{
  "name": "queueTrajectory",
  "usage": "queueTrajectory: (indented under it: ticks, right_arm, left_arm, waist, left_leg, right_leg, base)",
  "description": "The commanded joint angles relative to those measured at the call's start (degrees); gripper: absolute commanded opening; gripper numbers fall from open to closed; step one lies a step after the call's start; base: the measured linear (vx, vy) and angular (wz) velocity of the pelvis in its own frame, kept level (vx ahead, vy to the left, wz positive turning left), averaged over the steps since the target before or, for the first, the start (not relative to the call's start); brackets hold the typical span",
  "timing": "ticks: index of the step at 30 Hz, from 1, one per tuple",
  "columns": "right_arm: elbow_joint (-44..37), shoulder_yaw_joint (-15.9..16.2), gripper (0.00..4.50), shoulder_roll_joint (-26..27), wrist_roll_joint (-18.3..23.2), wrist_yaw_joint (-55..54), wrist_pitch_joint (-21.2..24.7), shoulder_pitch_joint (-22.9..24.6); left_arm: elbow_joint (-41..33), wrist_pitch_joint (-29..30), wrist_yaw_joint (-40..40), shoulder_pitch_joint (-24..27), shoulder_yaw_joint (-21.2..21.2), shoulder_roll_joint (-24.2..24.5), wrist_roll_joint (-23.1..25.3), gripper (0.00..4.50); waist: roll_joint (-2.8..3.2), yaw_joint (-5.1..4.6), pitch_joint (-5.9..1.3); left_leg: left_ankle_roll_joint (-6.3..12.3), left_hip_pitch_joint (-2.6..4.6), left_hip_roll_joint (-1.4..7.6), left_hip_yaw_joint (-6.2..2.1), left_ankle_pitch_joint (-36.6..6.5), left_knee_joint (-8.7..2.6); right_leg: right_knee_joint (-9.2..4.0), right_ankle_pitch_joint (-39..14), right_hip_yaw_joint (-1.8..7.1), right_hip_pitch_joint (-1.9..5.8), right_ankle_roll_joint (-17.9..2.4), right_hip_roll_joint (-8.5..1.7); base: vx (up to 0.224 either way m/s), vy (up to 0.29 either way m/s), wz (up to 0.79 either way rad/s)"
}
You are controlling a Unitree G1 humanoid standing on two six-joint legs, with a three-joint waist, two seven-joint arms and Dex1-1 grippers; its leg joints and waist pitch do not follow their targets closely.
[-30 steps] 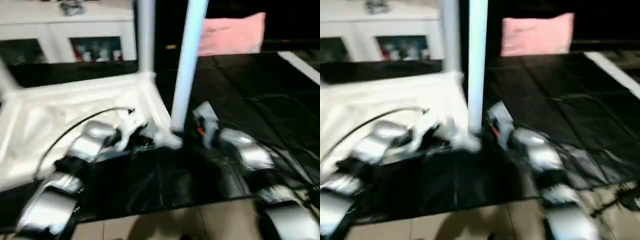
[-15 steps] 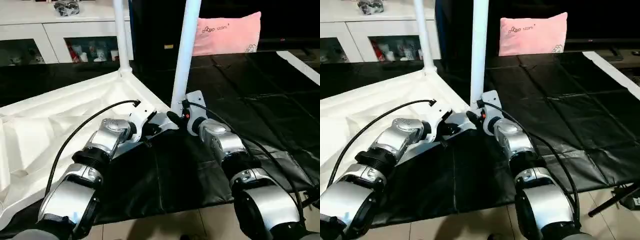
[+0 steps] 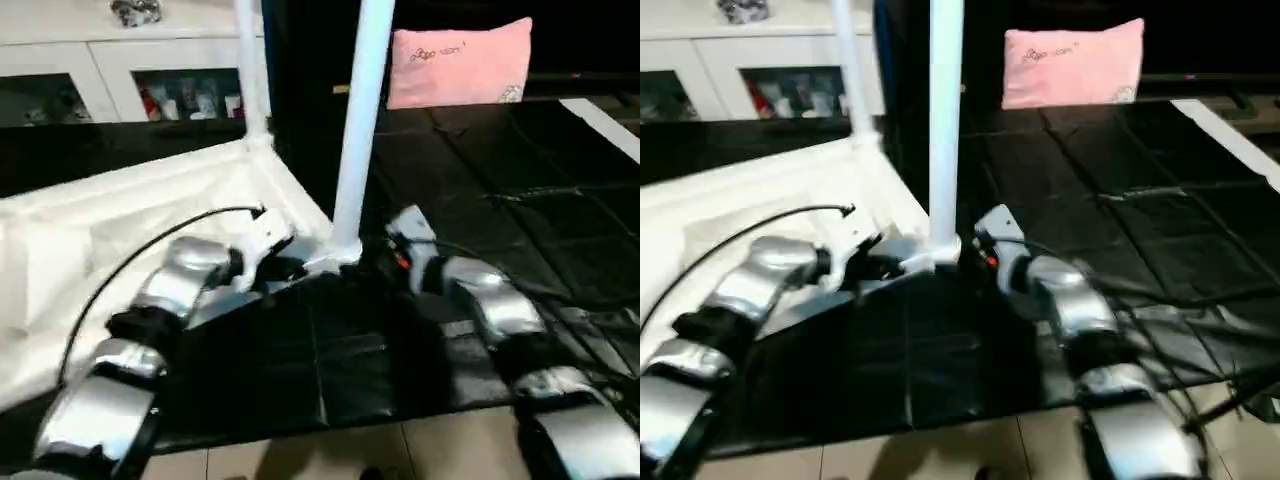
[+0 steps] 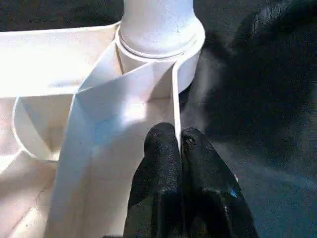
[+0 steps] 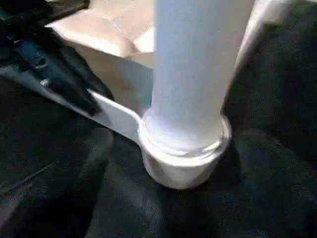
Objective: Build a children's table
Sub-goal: Rotate leg to tighten
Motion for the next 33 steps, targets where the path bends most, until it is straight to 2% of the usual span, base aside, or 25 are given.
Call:
queueTrajectory:
  ticks: [1,4,7,9,12,14,17,24,30,31,33]
  right_arm:
    - [-2.42,0.79,4.44,-1.41,1.04,4.96,-0.14,0.47]
    - [-5.38,2.27,4.44,-4.08,1.98,11.07,0.12,1.71]
    - [-6.83,2.79,4.44,-5.47,3.20,15.97,0.35,2.14]
    - [-7.58,3.02,4.27,-5.89,4.15,18.37,0.60,2.23]
    - [-8.61,4.06,4.27,-6.15,4.97,22.24,1.90,2.42]
    - [-9.16,4.81,3.93,-6.22,5.25,23.87,2.90,2.60]
    - [-8.86,5.59,3.83,-6.05,5.20,25.01,2.90,2.49]
    - [-8.64,7.16,3.15,-5.99,4.85,27.85,4.29,2.37]
    - [-9.05,7.59,2.69,-6.28,5.03,28.94,4.89,2.56]
    - [-9.13,7.70,2.49,-6.33,5.04,29.28,5.05,2.65]
    - [-9.26,7.85,2.49,-6.38,5.09,29.59,5.33,2.74]
  left_arm:
    - [-2.65,-2.16,-5.67,0.37,-2.04,1.01,-0.24,0.00]
    - [-4.05,-4.58,-10.86,1.39,-3.55,2.94,-0.33,0.00]
    - [-4.55,-6.44,-14.73,2.00,-4.59,4.12,-0.35,0.00]
    - [-5.11,-7.07,-16.66,2.33,-5.17,4.65,-0.51,0.00]
    - [-6.29,-7.74,-19.59,2.88,-6.30,5.31,-0.59,0.00]
    - [-7.28,-7.82,-21.15,3.24,-6.87,5.61,-0.83,0.00]
    - [-7.62,-8.35,-22.14,3.30,-7.55,5.69,-0.66,0.00]
    - [-8.29,-8.48,-23.27,3.45,-7.97,5.58,-0.35,0.00]
    - [-8.66,-8.29,-23.60,3.61,-8.10,5.60,-0.37,0.00]
    - [-8.66,-8.31,-23.65,3.64,-8.19,5.61,-0.38,0.00]
    - [-8.68,-8.26,-23.68,3.63,-8.23,5.61,-0.39,0.00]
  waist:
    - [0.47,0.46,-4.24]
    - [0.46,0.95,-4.19]
    - [0.68,1.74,-4.17]
    - [0.64,1.86,-4.15]
    - [0.53,1.95,-4.16]
    - [0.43,2.02,-4.15]
    - [0.47,2.25,-4.19]
    - [0.43,2.58,-4.23]
    - [0.39,2.76,-4.32]
    - [0.38,2.78,-4.30]
    - [0.39,2.78,-4.25]
  left_leg:
    - [5.60,-0.58,0.06,1.44,-9.66,-3.51]
    - [5.37,-0.53,0.12,1.42,-10.23,-3.61]
    - [4.63,-0.19,0.24,1.46,-11.28,-3.71]
    - [4.50,-0.22,0.28,1.41,-11.50,-3.77]
    - [4.21,-0.26,0.30,1.34,-11.52,-3.86]
    - [4.11,-0.32,0.29,1.34,-11.12,-3.87]
    - [3.81,-0.25,0.32,1.35,-10.65,-3.86]
    - [3.46,-0.26,0.23,1.36,-10.69,-3.82]
    - [3.53,-0.31,0.24,1.37,-9.53,-3.76]
    - [3.51,-0.31,0.21,1.39,-9.63,-3.75]
    - [3.49,-0.28,0.22,1.38,-9.97,-3.78]
  right_leg:
    - [-3.22,-15.48,2.64,4.49,-11.68,-2.45]
    - [-3.22,-15.98,2.61,4.52,-11.47,-2.45]
    - [-3.44,-17.64,2.65,4.26,-10.98,-2.51]
    - [-3.38,-17.46,2.67,4.29,-10.96,-2.48]
    - [-3.30,-17.82,2.66,4.36,-10.77,-2.51]
    - [-3.30,-17.93,2.66,4.35,-10.65,-2.53]
    - [-3.29,-17.92,2.71,4.27,-10.62,-2.59]
    - [-3.38,-18.95,2.66,4.34,-9.80,-2.55]
    - [-3.17,-17.35,2.70,4.34,-10.11,-2.51]
    - [-3.20,-17.61,2.69,4.35,-10.05,-2.52]
    - [-3.31,-18.45,2.66,4.32,-9.81,-2.52]
  base:
    - [0.000,0.000,0.00]
    - [0.000,0.000,0.00]
    - [0.000,0.000,0.00]
    - [0.000,0.000,0.00]
    - [0.000,0.000,0.00]
    - [0.000,0.000,0.00]
    - [0.000,0.000,0.00]
    - [0.000,0.000,0.00]
    - [0.000,0.000,0.00]
    - [0.000,0.000,0.00]
    - [0.000,0.000,0.00]
